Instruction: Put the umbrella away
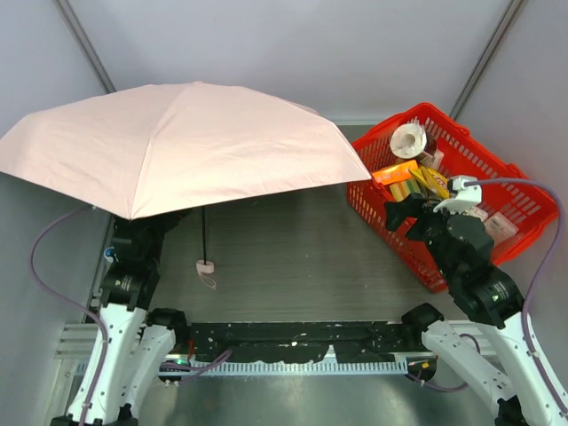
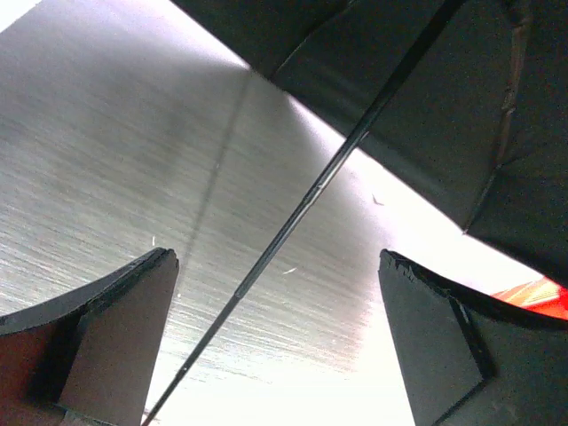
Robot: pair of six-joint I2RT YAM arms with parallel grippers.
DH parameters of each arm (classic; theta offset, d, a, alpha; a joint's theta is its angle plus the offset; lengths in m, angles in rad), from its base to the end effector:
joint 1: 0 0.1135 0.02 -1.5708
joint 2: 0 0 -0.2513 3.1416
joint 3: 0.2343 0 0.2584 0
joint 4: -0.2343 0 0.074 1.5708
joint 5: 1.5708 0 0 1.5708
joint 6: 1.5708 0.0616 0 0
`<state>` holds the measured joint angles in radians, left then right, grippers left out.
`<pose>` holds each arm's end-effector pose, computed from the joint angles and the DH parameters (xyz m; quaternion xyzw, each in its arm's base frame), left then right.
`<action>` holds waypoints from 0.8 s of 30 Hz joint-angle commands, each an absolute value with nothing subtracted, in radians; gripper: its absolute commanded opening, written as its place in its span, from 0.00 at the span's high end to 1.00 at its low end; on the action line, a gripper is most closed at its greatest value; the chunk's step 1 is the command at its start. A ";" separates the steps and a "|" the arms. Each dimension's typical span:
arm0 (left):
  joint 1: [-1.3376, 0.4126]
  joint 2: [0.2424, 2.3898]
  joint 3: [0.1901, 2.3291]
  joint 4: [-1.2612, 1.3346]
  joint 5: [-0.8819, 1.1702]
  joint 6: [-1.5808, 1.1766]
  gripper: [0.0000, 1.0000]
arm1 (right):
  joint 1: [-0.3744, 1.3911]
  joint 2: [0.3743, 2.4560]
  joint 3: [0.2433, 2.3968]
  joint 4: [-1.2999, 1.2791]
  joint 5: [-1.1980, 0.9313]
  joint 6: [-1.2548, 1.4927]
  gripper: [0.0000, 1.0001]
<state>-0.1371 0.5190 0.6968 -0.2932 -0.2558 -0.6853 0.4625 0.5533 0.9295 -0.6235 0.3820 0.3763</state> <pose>0.1718 -0.0080 0.3263 -0.2821 0.6900 -0.1764 0.6428 0.1401 0.0442 0.3616 0.0832 0.7789 0.1089 0.6120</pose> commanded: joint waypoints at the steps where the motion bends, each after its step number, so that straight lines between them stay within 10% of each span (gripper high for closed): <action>1: -0.132 0.671 0.762 -0.290 -0.187 -0.696 0.00 | 0.462 0.502 0.953 -0.574 0.108 0.357 0.08; 17: -0.054 1.127 0.887 -0.114 0.175 -0.680 0.01 | 0.460 0.433 0.856 -0.577 -0.199 0.365 0.08; 24: -0.054 1.256 0.893 -0.006 0.273 -0.738 0.16 | 0.463 0.454 0.850 -0.583 -0.181 0.380 0.09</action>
